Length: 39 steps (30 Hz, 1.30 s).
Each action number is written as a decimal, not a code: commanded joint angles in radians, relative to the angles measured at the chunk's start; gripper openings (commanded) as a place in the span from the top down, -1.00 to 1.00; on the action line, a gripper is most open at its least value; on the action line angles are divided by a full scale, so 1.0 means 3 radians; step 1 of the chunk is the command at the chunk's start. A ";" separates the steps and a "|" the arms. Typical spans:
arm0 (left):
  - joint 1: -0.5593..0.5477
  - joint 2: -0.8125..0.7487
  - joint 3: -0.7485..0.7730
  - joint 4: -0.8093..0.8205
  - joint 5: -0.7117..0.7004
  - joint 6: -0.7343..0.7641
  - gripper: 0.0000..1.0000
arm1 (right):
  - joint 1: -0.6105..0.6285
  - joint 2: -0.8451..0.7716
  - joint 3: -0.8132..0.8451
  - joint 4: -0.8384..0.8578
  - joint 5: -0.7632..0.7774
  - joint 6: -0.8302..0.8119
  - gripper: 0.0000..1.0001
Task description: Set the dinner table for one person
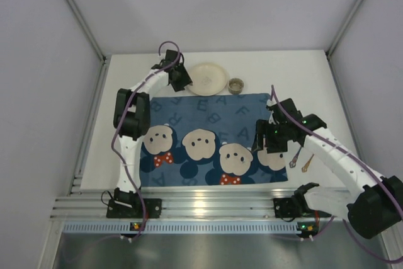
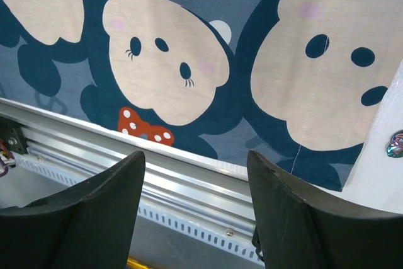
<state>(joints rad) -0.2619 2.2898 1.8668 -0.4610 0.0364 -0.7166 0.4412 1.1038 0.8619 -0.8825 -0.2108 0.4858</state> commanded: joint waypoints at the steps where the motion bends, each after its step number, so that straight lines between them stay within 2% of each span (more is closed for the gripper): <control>1: 0.0009 0.0103 0.0133 0.0110 0.0037 -0.0096 0.02 | 0.0028 0.0038 0.0169 -0.0055 0.0058 -0.0090 -0.32; 5: 0.0009 0.0201 0.0200 0.0151 0.0088 -0.0193 0.25 | 0.0007 0.0053 0.0179 -0.0070 0.0048 -0.0147 -0.32; 6: 0.0009 0.0216 0.0210 0.0171 0.0129 -0.0214 0.44 | 0.0007 0.0058 0.0174 -0.0075 0.0053 -0.0157 -0.31; 8: 0.0009 0.0237 0.0210 0.0232 0.0165 -0.0275 0.63 | -0.0008 0.0069 0.0190 -0.0080 0.0058 -0.0188 -0.31; 9: 0.0009 0.0232 0.0215 0.0253 0.0190 -0.0301 0.84 | -0.0013 0.0069 0.0195 -0.0090 0.0058 -0.0198 -0.31; 10: 0.0009 0.0237 0.0220 0.0279 0.0211 -0.0331 0.97 | -0.0018 0.0079 0.0205 -0.0090 0.0058 -0.0228 -0.31; 16: 0.0019 0.0176 0.0419 0.0412 0.0553 -0.0332 1.00 | -0.0024 0.0171 0.0348 -0.0101 0.0038 -0.0320 -0.30; 23: 0.0024 -0.0519 0.0175 0.0391 0.0615 -0.0143 1.00 | -0.0029 0.0411 0.0695 -0.0090 -0.0029 -0.0433 -0.33; 26: -0.0052 -0.0954 -0.0401 0.0290 0.0666 -0.0046 1.00 | -0.0044 0.0584 0.0879 -0.0070 -0.0054 -0.0454 -0.37; 28: -0.0144 -0.1342 -0.0729 0.0192 0.0559 0.0092 1.00 | -0.0059 0.0667 0.0982 -0.0050 -0.0125 -0.0479 -0.38; 30: -0.0313 -0.1780 -0.1327 0.0059 0.0334 0.0113 1.00 | -0.0064 0.0805 0.1171 -0.0039 -0.0228 -0.0494 -0.40; 34: -0.0563 -0.2528 -0.2624 0.0202 0.0206 -0.0111 1.00 | -0.0069 0.1004 0.1549 -0.0044 -0.0269 -0.0505 -0.47; 39: -0.0768 -0.3107 -0.3384 0.0309 0.0099 -0.0398 1.00 | -0.0110 0.1224 0.1907 -0.0075 -0.0259 -0.0525 -0.51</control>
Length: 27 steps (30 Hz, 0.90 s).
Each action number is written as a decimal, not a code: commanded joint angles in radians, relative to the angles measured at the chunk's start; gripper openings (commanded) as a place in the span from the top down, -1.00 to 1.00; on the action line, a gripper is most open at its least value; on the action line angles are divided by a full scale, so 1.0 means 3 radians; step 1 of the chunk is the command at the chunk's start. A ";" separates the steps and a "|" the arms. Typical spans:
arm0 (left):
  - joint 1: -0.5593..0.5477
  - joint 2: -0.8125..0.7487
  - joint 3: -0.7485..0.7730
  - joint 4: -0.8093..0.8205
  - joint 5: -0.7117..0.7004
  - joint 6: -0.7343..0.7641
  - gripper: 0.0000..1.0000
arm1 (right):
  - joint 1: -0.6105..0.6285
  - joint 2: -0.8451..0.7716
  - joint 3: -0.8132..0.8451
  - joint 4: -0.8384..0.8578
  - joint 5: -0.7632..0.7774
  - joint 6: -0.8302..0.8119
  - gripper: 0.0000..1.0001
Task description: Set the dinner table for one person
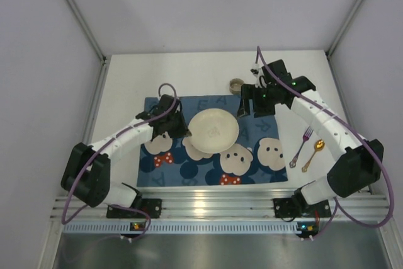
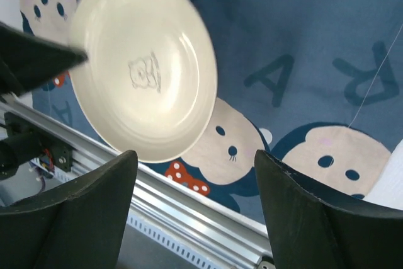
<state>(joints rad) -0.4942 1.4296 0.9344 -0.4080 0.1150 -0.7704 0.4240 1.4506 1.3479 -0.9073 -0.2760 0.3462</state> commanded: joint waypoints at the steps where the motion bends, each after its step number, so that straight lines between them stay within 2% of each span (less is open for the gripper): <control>1: -0.0009 -0.0341 -0.0348 0.0138 -0.0179 -0.0234 1.00 | -0.0084 0.0099 0.0399 -0.0002 -0.0046 -0.0055 -0.52; 9: -0.0188 -0.0240 -0.0629 0.0306 -0.0276 -0.0254 1.00 | -0.0375 0.0559 0.0947 0.0003 -0.0179 0.0017 -0.55; 10: -0.0198 -0.0215 -0.0640 0.0317 -0.0276 -0.0260 0.95 | -0.0426 0.0625 0.1054 0.0008 -0.0179 0.0022 -0.55; 11: -0.0229 -0.0199 -0.0650 0.0297 -0.0291 -0.0265 0.72 | -0.0457 0.0757 0.1115 0.0018 -0.0169 0.0047 -0.55; 13: -0.0239 -0.0189 -0.0655 0.0220 -0.0302 -0.0265 0.45 | -0.0528 0.0911 0.1284 0.0038 -0.0164 0.0093 -0.55; 14: -0.0239 -0.0209 -0.0650 0.0179 -0.0337 -0.0260 0.13 | -0.0549 0.1074 0.1346 0.0054 -0.0154 0.0124 -0.55; 18: -0.0239 -0.0388 -0.0569 -0.0066 -0.0542 -0.0234 -0.25 | -0.0595 0.1586 0.1775 0.0069 0.0004 0.0170 -0.55; 24: -0.0234 -0.0470 -0.0231 -0.0398 -0.0568 -0.0076 -0.27 | -0.0621 0.2476 0.2699 0.0059 0.0168 0.0390 -0.53; 27: -0.0239 -0.0480 -0.0083 -0.0445 -0.0506 -0.0020 -0.26 | -0.0626 0.2798 0.2915 0.0059 0.0301 0.0497 -0.48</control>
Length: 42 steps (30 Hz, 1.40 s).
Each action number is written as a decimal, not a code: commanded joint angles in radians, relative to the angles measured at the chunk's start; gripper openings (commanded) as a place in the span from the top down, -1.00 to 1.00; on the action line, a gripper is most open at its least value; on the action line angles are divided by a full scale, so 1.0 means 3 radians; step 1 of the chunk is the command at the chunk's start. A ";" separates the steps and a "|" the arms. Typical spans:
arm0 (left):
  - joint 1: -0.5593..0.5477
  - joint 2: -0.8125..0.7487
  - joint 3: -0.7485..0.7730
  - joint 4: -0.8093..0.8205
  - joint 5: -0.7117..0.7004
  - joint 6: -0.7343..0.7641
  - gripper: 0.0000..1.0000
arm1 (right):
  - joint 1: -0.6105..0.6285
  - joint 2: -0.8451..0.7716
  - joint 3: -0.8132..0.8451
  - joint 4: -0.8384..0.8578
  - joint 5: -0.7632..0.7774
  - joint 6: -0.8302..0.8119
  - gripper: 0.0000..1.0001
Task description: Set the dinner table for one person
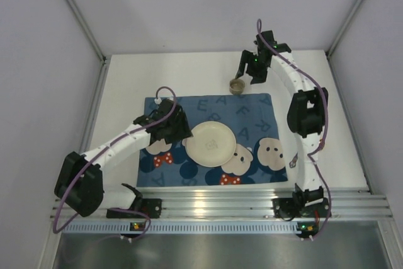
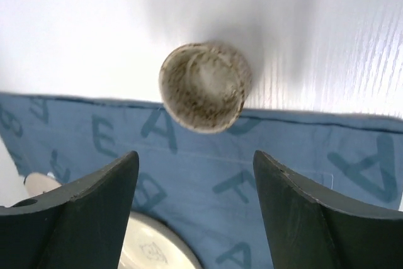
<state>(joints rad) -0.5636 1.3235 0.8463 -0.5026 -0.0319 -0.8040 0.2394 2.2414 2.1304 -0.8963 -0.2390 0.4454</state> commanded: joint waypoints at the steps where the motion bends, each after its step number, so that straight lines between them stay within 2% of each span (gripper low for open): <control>1: -0.0003 -0.0122 0.0262 -0.0135 0.0004 0.0108 -0.25 | -0.0016 0.0229 0.0409 0.0022 0.0208 0.0192 -0.46; 3: -0.0003 -0.0106 0.0308 -0.0165 0.0009 0.0179 -0.25 | -0.0026 0.0387 0.0497 0.0032 0.0275 0.0259 -0.36; 10: 0.0043 0.0052 0.0446 -0.0268 -0.0063 0.0374 -0.23 | -0.0026 0.0658 0.0502 0.0073 0.0515 0.0341 -0.23; 14: 0.0094 0.0113 0.0441 -0.0263 -0.0027 0.0435 -0.23 | -0.0026 0.0725 0.0507 0.0124 0.0587 0.0351 0.23; 19: 0.0130 0.0221 0.0446 -0.0227 0.0050 0.0461 -0.22 | -0.0026 0.0777 0.0538 0.0180 0.0623 0.0351 0.70; 20: 0.0130 0.0261 0.0456 -0.0227 0.0065 0.0461 -0.22 | -0.0031 0.0771 0.0543 0.0185 0.0638 0.0336 0.89; 21: 0.0130 0.0277 0.0467 -0.0222 0.0086 0.0461 -0.22 | -0.0036 0.0766 0.0558 0.0191 0.0638 0.0331 0.97; 24: 0.0130 0.0343 0.0508 -0.0222 0.0091 0.0451 -0.20 | -0.0077 0.0649 0.0569 0.0242 0.0592 0.0325 1.00; 29: 0.0130 0.0425 0.0564 -0.0211 0.0178 0.0425 -0.19 | -0.0118 0.0138 0.0462 0.0303 0.0592 0.0183 1.00; 32: 0.0130 0.0512 0.0651 -0.0211 0.0178 0.0420 -0.19 | -0.0123 -0.0301 0.0049 0.0334 0.0597 0.0121 1.00; 37: 0.0120 0.0630 0.0758 -0.0155 0.0219 0.0343 -0.17 | -0.0138 -0.1124 -0.1270 0.0574 0.0603 0.0085 1.00; 39: 0.0115 0.0630 0.0763 -0.0120 0.0234 0.0318 -0.16 | -0.0133 -0.1278 -0.1755 0.0722 0.0536 0.0080 1.00; 42: 0.0099 0.0630 0.0763 -0.0104 0.0234 0.0272 -0.15 | -0.0133 -0.1386 -0.2119 0.0758 0.0526 0.0065 1.00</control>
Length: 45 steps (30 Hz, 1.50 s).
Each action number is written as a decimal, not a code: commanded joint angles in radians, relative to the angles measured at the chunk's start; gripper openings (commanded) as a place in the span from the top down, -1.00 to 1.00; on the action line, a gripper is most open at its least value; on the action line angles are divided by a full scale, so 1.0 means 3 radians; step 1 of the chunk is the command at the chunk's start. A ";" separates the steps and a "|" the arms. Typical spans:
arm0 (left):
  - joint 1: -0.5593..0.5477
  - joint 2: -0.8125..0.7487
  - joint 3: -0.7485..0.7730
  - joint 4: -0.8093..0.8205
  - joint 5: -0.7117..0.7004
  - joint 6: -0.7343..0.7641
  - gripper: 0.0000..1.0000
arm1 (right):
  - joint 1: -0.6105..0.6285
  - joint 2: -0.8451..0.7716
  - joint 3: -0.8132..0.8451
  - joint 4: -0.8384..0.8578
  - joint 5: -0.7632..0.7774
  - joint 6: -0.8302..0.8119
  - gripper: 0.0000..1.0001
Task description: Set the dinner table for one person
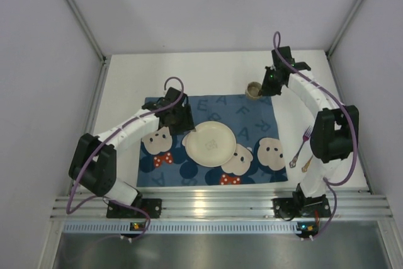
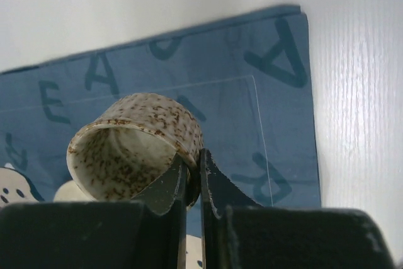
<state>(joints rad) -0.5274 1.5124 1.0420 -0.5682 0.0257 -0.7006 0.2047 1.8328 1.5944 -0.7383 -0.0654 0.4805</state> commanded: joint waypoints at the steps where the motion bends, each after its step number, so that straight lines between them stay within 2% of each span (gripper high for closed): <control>1: -0.0027 -0.0010 0.0106 0.0115 0.0042 -0.0088 -0.15 | -0.0017 -0.0025 -0.0390 0.0262 -0.0048 -0.0072 1.00; 5: -0.0062 -0.0097 0.0075 0.0110 0.0006 -0.0129 -0.15 | -0.0023 0.0067 -0.0498 0.0293 -0.0022 -0.0103 1.00; 15: -0.0098 -0.0434 -0.0160 -0.0003 -0.0183 -0.0175 -0.15 | -0.0023 0.0313 -0.0319 0.0303 0.0008 -0.0160 1.00; 17: -0.0098 -0.0475 -0.0185 -0.0013 -0.0188 -0.0175 -0.15 | -0.0023 0.0338 -0.0344 0.0303 -0.0017 -0.0160 0.63; 18: -0.0098 -0.0475 -0.0201 -0.0013 -0.0188 -0.0175 -0.15 | -0.0023 0.0333 -0.0350 0.0303 -0.0007 -0.0149 0.38; 19: -0.0098 -0.0470 -0.0206 -0.0013 -0.0183 -0.0170 -0.15 | -0.0023 0.0323 -0.0365 0.0298 0.0003 -0.0139 0.03; 22: -0.0098 -0.0414 -0.0150 -0.0013 -0.0163 -0.0145 -0.15 | -0.0038 0.0196 -0.0426 0.0273 0.0024 -0.0124 -0.24; 24: -0.0098 -0.0358 -0.0073 -0.0018 -0.0147 -0.0099 -0.15 | -0.0104 -0.0003 -0.0498 0.0232 0.0024 -0.0104 -0.32; 28: -0.0103 -0.0240 0.0075 -0.0023 -0.0111 -0.0002 -0.15 | -0.0405 -0.0524 -0.0733 0.0110 -0.0012 -0.0073 -0.35; 32: -0.0103 -0.0102 0.0218 -0.0003 -0.0106 0.0106 -0.15 | -0.0977 -0.1102 -0.1141 -0.0115 0.0059 -0.0063 -0.43; 36: -0.0108 0.0071 0.0280 0.0079 0.0037 0.0264 -0.15 | -0.1367 -0.1624 -0.1566 -0.0412 0.0258 0.0014 -0.43; 38: -0.0113 0.0148 0.0331 0.0094 0.0093 0.0320 -0.14 | -0.1586 -0.1732 -0.1862 -0.0484 0.0346 0.0070 -0.38; 40: -0.0113 0.0251 0.0372 0.0064 0.0149 0.0407 -0.14 | -0.1730 -0.1814 -0.2137 -0.0464 0.0259 0.0111 -0.26; 43: -0.0113 0.0333 0.0428 0.0018 0.0221 0.0550 -0.14 | -0.1889 -0.1774 -0.2302 -0.0367 0.0107 0.0055 -0.05; 45: -0.0113 0.0384 0.0489 -0.0100 0.0221 0.0683 -0.14 | -0.1899 -0.1667 -0.2318 -0.0341 0.0009 0.0004 0.00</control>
<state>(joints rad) -0.5583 1.6176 1.1336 -0.5827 0.0654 -0.5762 -0.3504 1.3106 0.8993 -0.8459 -0.0101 0.4908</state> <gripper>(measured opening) 0.569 0.519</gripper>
